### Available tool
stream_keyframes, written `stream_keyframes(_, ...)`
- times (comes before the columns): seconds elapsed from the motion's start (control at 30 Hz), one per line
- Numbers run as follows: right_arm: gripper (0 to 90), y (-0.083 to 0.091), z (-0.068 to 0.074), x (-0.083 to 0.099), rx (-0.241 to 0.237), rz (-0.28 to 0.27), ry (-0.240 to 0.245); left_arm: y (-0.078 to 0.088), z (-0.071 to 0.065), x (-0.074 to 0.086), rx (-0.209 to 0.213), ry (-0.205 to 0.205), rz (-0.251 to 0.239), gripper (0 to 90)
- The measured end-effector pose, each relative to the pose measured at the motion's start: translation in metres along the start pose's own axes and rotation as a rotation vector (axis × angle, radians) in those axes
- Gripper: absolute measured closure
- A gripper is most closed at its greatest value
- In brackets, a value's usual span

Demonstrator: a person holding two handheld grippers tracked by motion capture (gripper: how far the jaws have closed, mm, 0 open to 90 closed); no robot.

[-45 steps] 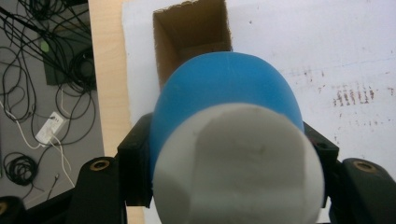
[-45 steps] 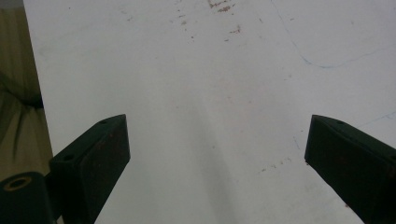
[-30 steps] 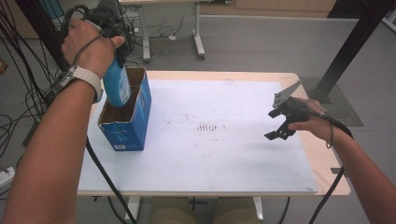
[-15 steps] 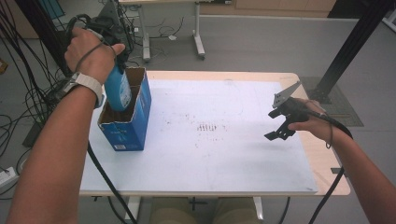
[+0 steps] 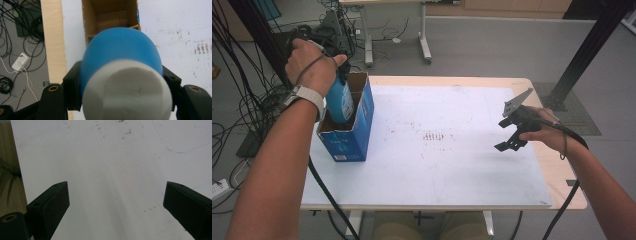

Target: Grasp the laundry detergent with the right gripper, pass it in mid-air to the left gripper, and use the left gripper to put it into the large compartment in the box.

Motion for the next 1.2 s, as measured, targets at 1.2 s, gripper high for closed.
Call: stream_keyframes(1.2, 6.7, -0.005, 0.002, 0.004, -0.008, 0.002, -0.018, -0.056, 0.001, 0.013, 0.004, -0.007, 0.029, 37.1)
Point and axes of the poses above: each handheld gripper's, and its own axes: y roughly backward along the jaws, x roughly out of its underside, z roughly to its left, the point moved 2 cm from there along -y, roughly forward along the jaws, and after that the axes turned 15 degrees about y, right-handed, at the moved point
